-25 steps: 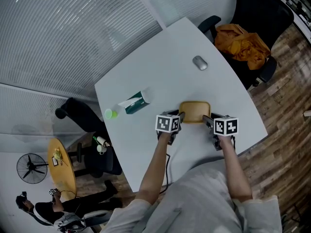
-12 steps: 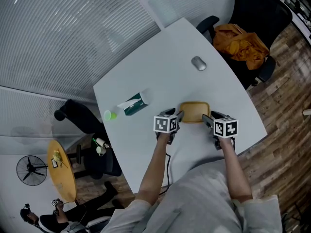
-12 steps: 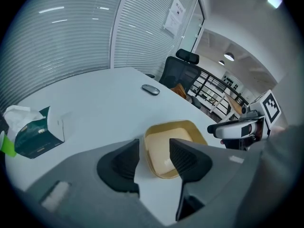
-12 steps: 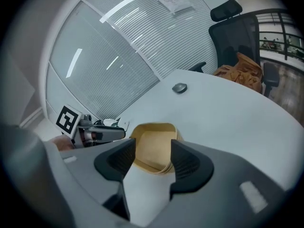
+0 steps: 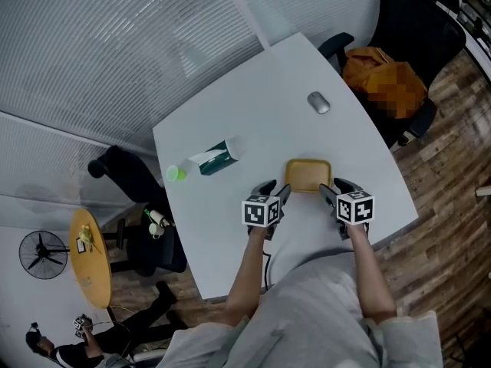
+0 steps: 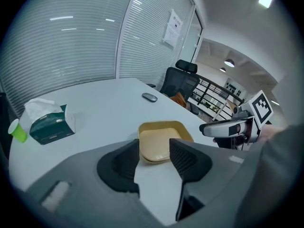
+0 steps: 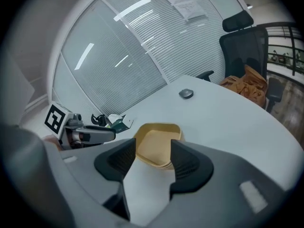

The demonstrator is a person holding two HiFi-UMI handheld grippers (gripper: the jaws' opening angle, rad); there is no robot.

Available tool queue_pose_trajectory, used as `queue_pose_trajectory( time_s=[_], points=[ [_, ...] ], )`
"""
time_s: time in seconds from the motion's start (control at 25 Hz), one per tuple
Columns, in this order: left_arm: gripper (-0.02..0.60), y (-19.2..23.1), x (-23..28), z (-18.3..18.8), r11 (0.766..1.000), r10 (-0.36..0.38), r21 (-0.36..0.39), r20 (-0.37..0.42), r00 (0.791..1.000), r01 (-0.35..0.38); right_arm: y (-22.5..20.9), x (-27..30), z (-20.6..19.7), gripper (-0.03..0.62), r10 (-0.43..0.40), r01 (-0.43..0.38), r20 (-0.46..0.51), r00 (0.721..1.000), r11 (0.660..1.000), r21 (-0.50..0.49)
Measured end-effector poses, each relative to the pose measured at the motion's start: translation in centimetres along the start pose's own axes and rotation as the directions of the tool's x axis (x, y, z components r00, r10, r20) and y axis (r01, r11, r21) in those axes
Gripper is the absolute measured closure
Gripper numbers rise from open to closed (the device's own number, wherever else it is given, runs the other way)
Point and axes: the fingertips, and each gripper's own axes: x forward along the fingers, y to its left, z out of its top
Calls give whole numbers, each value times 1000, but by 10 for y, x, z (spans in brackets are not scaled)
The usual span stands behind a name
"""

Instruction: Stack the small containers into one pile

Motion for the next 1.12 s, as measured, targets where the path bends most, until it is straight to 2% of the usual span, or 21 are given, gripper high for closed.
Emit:
queue_pose_trajectory(
  time_s=[0.16, 0.28, 0.36, 0.56, 0.72, 0.8, 0.88, 1.04, 1.12],
  points=[
    [377, -10, -21, -7, 999, 31, -9, 80, 996, -30, 10, -10, -12, 368, 1, -2, -11, 1000, 997, -82],
    [377, -21, -35, -15, 997, 52, -65, 176, 983, -41, 16, -19, -21, 367, 8, -8, -7, 1000, 995, -103],
    [379, -30, -39, -26, 994, 57, -101, 212, 976, -36, 20, -26, -25, 367, 19, -19, 4, 1000, 994, -106],
    [379, -49, -42, -52, 994, 52, -103, 224, 973, -30, 24, -51, -44, 367, 14, -10, 29, 999, 990, -138],
    [379, -62, -46, -55, 994, 38, -108, 244, 969, -12, 19, -63, -52, 369, -1, 6, 36, 999, 989, -148],
    [381, -67, -50, -55, 991, 26, -137, 266, 964, 11, 17, -68, -54, 379, -6, 13, 48, 999, 989, -148],
    [428, -72, -55, -57, 988, 18, -153, 280, 960, 26, 19, -72, -55, 410, -8, 18, 72, 997, 989, -146],
    [451, -74, -67, -62, 989, 31, -151, 282, 959, 12, 28, -75, -55, 449, 9, 5, 89, 996, 988, -156],
    [482, -72, -71, -62, 987, 46, -160, 288, 957, 1, 31, -74, -55, 470, 18, -3, 85, 996, 986, -169]
  ],
)
